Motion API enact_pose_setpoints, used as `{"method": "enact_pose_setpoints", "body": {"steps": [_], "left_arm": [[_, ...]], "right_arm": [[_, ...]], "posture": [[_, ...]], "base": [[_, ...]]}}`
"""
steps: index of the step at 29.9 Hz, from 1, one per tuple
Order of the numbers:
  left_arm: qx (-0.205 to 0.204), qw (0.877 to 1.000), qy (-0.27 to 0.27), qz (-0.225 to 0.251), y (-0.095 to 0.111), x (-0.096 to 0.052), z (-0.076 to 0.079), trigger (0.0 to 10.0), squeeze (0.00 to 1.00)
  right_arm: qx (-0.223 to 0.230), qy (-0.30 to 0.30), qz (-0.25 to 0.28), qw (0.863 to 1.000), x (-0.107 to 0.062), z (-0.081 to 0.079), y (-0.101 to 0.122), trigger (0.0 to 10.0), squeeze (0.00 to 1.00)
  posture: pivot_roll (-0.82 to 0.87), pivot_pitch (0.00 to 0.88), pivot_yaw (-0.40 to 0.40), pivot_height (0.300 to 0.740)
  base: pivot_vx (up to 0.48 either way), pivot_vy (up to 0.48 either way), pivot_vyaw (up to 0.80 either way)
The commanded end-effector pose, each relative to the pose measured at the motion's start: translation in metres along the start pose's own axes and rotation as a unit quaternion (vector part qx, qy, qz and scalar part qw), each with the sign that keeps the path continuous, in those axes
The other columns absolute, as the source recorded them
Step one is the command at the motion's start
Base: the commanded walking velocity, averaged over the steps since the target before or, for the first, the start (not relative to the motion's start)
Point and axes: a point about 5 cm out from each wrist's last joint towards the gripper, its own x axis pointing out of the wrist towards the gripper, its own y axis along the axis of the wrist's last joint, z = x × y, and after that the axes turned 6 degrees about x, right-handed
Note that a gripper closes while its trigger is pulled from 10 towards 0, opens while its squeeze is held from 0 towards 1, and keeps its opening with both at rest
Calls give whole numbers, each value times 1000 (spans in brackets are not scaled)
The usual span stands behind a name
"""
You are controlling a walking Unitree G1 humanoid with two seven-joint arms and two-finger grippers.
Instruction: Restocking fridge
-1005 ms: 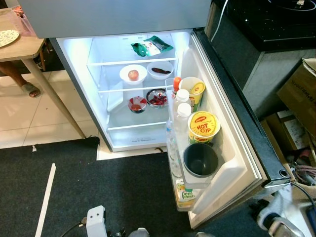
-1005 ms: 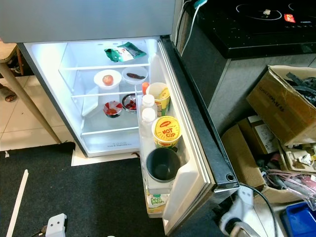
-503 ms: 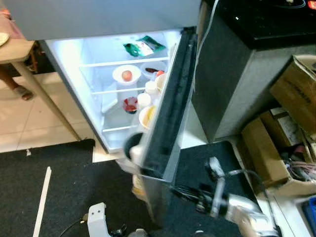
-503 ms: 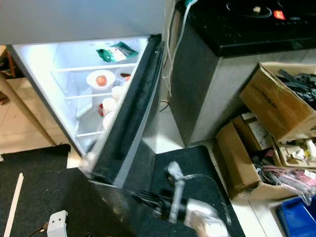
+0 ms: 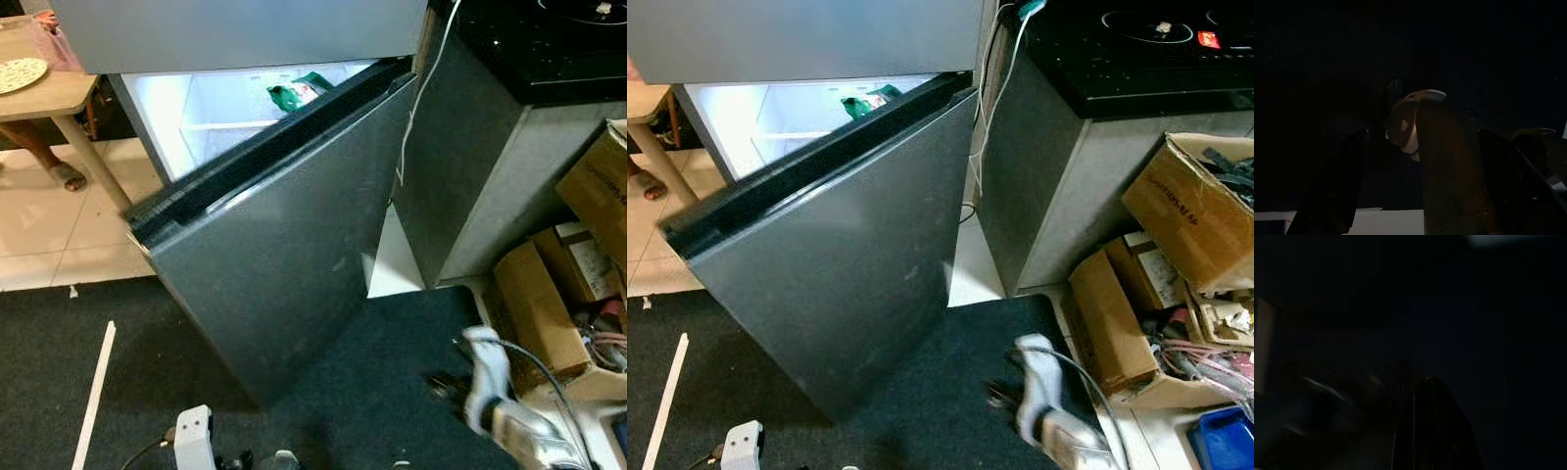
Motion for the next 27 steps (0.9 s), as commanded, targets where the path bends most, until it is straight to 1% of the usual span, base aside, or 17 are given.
{"method": "enact_pose_setpoints", "body": {"steps": [1, 2, 4, 5, 6, 7, 8, 10, 11, 12, 14, 16, 19, 22, 25, 27], "left_arm": [[-2, 1000, 2, -17, -9, -1, 2, 10000, 0], [-3, 1000, 3, -16, -8, 0, 3, 10000, 0], [-3, 1000, 3, -16, -8, 0, 3, 10000, 0], [-3, 1000, 2, -11, -5, 1, 5, 10000, 0], [-3, 1000, 2, -11, -5, 1, 5, 10000, 0], [-5, 1000, 1, -3, 0, 3, 7, 10000, 0], [-4, 1000, 1, 2, 4, 5, 9, 10000, 0], [2, 1000, 1, 7, 9, 6, 10, 10000, 0], [4, 1000, 2, 7, 10, 6, 10, 10000, 0], [4, 1000, 2, 7, 10, 6, 10, 10000, 0], [7, 1000, 3, 8, 11, 7, 10, 10000, 0], [11, 1000, 2, 4, 10, 6, 9, 10000, 0], [13, 1000, 1, 3, 10, 6, 9, 10000, 0], [11, 1000, 0, 3, 11, 6, 10, 10000, 0], [11, 1000, 1, 2, 10, 6, 10, 10000, 0], [12, 1000, -4, 2, 10, 7, 13, 10000, 0]], "right_arm": [[-5, -35, -38, 999, -3, 4, -19, 10000, 0], [-10, -73, -68, 995, -10, 14, -34, 10000, 0], [-10, -73, -68, 995, -10, 14, -34, 10000, 0], [-10, -122, -97, 988, -20, 26, -51, 10000, 0], [-10, -122, -97, 988, -20, 26, -51, 10000, 0], [-5, -164, -126, 978, -32, 36, -68, 10000, 0], [-4, -196, -153, 969, -42, 43, -83, 10000, 0], [-8, -235, -191, 953, -58, 50, -104, 10000, 0], [-13, -245, -199, 949, -62, 51, -109, 10000, 0], [-13, -245, -199, 949, -62, 51, -109, 10000, 0], [-3, -272, -194, 943, -66, 54, -111, 10000, 0], [-4, -283, -190, 940, -66, 55, -111, 10000, 0], [-11, -281, -189, 941, -65, 55, -110, 10000, 0], [-27, -274, -187, 943, -60, 52, -106, 10000, 0], [-30, -272, -186, 944, -58, 51, -104, 10000, 0], [-41, -268, -182, 945, -54, 50, -99, 10000, 0]], "posture": [[-52, 75, 1, 740], [-50, 62, -3, 740], [-50, 62, -3, 740], [-48, 51, -6, 740], [-48, 51, -6, 740], [-45, 39, -6, 740], [-41, 27, -4, 740], [-38, 18, -1, 740], [-38, 18, -1, 740], [-38, 18, -1, 740], [-37, 14, 4, 740], [-39, 11, 7, 740], [-38, 9, 8, 740], [-33, 8, 2, 740], [-33, 8, 2, 740], [-30, 6, 1, 740]], "base": [[0, 0, 750], [0, 0, 744], [0, 0, 744], [0, 0, 750], [0, 0, 750], [0, 0, 750], [0, 0, 750], [0, 0, 753], [0, 0, 756], [0, 0, 756], [0, 0, 750], [0, 0, 750], [0, 0, 750], [0, 0, 750], [0, 0, 750], [0, 0, 750]]}}
